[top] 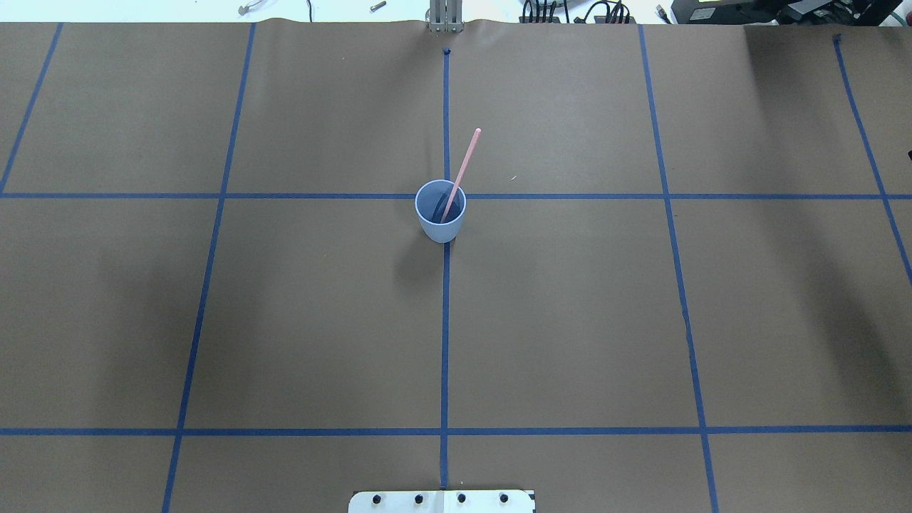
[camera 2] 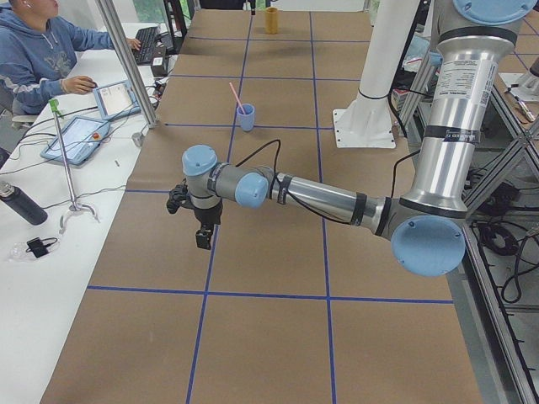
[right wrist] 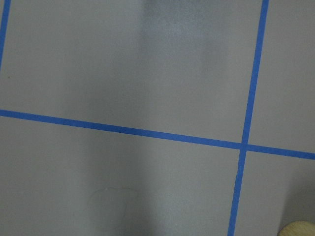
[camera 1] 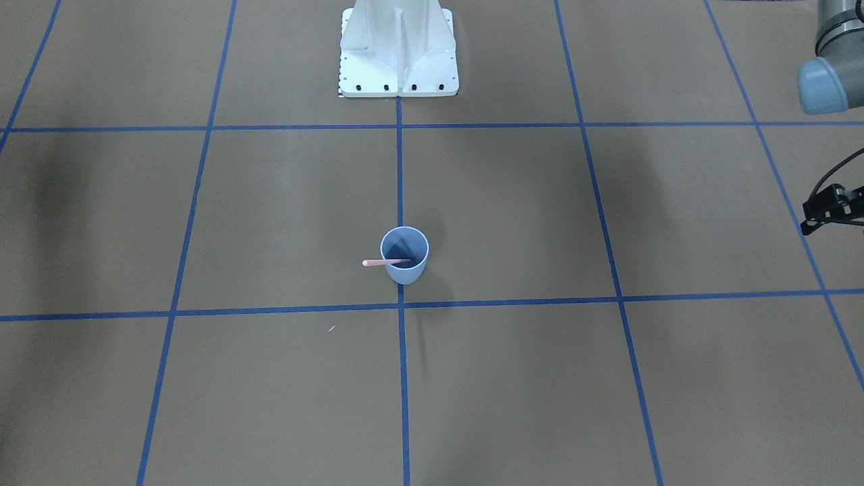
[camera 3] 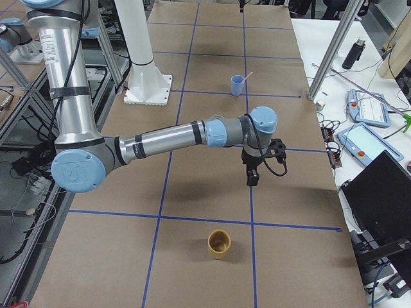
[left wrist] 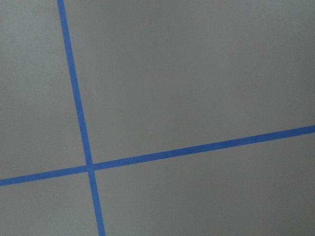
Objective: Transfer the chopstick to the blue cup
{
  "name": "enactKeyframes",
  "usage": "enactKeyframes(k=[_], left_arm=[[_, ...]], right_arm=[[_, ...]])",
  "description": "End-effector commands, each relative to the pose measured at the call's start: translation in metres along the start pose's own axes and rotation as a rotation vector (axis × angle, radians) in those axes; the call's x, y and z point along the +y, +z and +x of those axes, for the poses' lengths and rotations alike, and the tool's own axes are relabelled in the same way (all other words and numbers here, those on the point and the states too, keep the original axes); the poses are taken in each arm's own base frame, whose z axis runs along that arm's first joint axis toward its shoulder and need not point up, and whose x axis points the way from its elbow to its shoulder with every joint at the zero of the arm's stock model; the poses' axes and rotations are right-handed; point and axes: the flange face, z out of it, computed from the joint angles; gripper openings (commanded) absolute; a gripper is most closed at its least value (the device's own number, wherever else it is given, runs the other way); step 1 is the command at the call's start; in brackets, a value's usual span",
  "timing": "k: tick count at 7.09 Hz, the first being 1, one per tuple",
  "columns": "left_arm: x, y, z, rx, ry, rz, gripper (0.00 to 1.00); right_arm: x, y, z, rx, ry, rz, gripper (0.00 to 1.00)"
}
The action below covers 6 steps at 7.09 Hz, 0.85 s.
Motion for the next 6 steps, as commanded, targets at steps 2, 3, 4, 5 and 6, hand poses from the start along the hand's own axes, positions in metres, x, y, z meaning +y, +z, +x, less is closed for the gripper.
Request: enactKeyframes(k=[2, 3, 4, 5, 6], left_arm=[[0.010, 0.010, -0.064, 0.075, -0.061, 0.022, 0.99], [0.019, 0.009, -0.075, 0.092, -0.093, 0.019, 0.99], [0.031, 0.008, -0.088, 0.096, -0.117, 0.020, 0.99], [0.032, -0.002, -0.097, 0.095, -0.131, 0.039, 0.99], [0.027, -0.010, -0.091, 0.141, -0.127, 0.047, 0.99]], right_arm=[[0.003, 0.003, 0.010, 0.002, 0.015, -0.008, 1.00], [0.022, 0.010, 0.031, 0.006, 0.060, -0.022, 1.00], [0.028, 0.011, 0.037, 0.003, 0.075, -0.025, 1.00], [0.028, 0.011, 0.037, 0.003, 0.077, -0.027, 1.00], [0.029, 0.011, 0.037, 0.003, 0.079, -0.027, 1.00]])
